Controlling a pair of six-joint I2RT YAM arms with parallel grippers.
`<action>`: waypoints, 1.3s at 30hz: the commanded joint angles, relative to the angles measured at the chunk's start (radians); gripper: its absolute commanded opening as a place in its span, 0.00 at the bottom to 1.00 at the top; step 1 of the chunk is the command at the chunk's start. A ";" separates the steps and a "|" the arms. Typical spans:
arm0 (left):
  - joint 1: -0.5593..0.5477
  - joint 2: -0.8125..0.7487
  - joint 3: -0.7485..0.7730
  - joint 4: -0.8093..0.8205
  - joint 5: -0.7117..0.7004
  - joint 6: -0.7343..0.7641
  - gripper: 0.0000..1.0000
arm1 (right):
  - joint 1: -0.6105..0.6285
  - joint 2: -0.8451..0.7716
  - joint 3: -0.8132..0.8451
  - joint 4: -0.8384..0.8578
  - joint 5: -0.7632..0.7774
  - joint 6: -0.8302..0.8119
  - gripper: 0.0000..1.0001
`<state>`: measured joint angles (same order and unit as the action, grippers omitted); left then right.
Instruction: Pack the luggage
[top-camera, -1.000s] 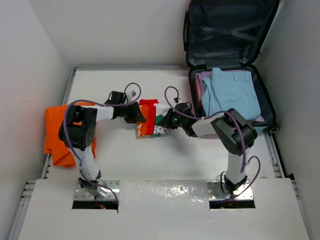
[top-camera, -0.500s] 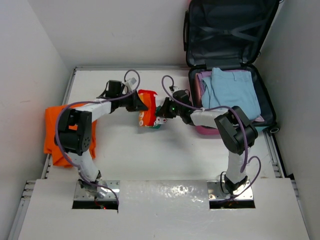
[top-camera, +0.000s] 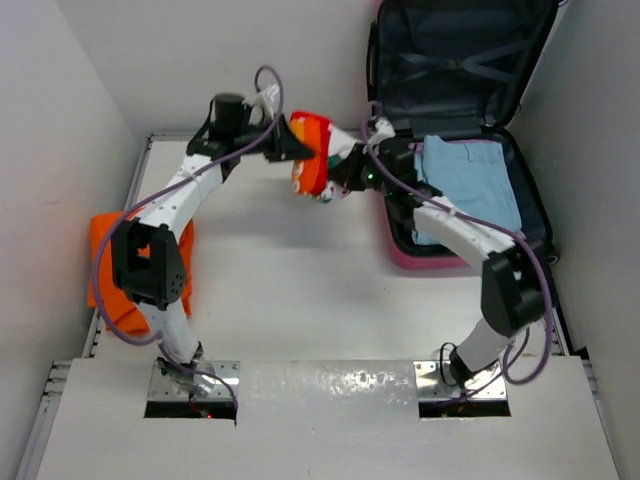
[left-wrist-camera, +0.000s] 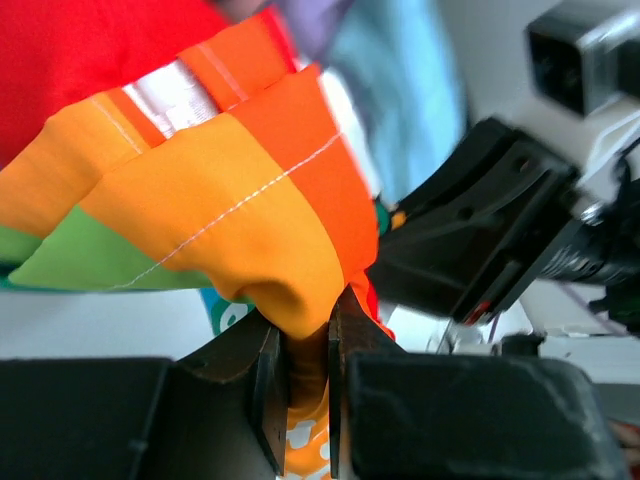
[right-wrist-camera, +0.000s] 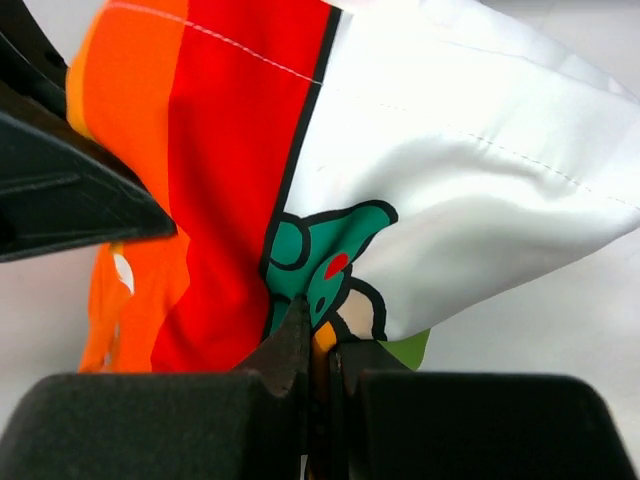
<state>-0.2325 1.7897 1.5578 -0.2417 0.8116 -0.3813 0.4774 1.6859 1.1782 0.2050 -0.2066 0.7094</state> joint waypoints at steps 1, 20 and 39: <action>-0.112 0.028 0.269 0.064 0.018 -0.045 0.00 | -0.043 -0.175 0.058 -0.047 0.028 -0.086 0.00; -0.507 0.692 0.834 0.576 -0.274 -0.314 0.00 | -0.620 -0.454 -0.064 -0.492 0.212 -0.458 0.00; -0.498 0.728 0.829 0.326 -0.534 -0.027 0.84 | -0.780 -0.202 0.110 -0.521 0.128 -0.554 0.99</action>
<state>-0.7551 2.5736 2.3455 0.1669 0.3771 -0.4908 -0.3054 1.5162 1.2007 -0.3035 -0.0799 0.1982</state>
